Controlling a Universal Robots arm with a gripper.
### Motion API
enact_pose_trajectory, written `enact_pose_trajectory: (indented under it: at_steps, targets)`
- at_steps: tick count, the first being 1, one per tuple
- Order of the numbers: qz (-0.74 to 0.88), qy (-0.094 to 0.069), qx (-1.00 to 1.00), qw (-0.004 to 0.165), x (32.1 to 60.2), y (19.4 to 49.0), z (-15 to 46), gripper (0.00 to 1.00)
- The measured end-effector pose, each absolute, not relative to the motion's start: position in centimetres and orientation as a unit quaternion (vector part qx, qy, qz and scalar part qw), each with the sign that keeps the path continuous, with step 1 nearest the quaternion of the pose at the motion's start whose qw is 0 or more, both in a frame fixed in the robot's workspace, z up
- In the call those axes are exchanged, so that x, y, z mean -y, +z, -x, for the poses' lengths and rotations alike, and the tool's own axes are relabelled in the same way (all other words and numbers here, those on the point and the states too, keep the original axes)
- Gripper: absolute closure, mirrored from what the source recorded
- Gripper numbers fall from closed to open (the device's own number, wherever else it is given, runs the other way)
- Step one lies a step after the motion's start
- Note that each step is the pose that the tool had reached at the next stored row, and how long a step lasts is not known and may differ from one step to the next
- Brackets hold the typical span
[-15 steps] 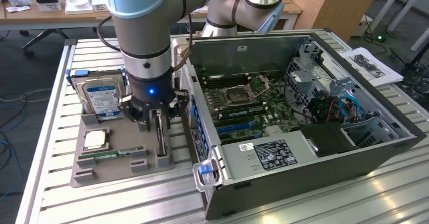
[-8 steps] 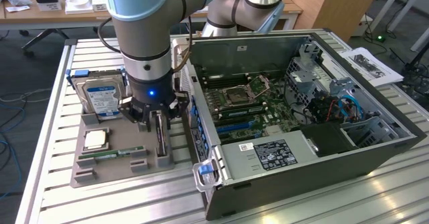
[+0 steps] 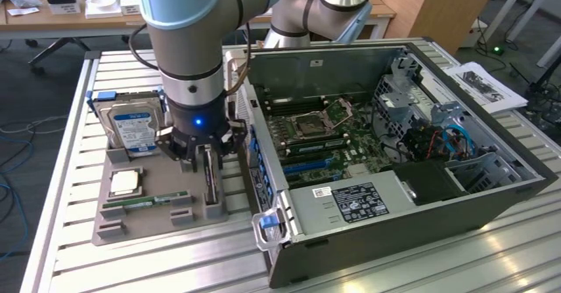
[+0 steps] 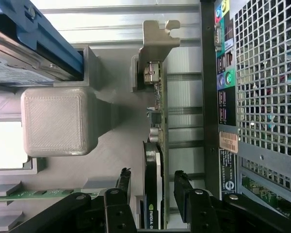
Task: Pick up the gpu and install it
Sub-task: 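Pick up the gpu and move the gpu toward the slot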
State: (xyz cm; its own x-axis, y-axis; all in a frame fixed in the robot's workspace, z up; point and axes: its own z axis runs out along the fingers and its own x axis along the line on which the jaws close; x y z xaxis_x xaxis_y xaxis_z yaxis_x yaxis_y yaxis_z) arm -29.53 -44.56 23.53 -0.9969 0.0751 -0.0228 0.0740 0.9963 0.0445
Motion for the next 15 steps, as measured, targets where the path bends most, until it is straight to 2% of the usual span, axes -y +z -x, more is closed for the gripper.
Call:
enact_pose_trajectory:
  at_steps: [15]
  targets:
    - [-0.037, 0.022, -0.999, 0.012, 44.5, 23.08, 29.54, 0.53]
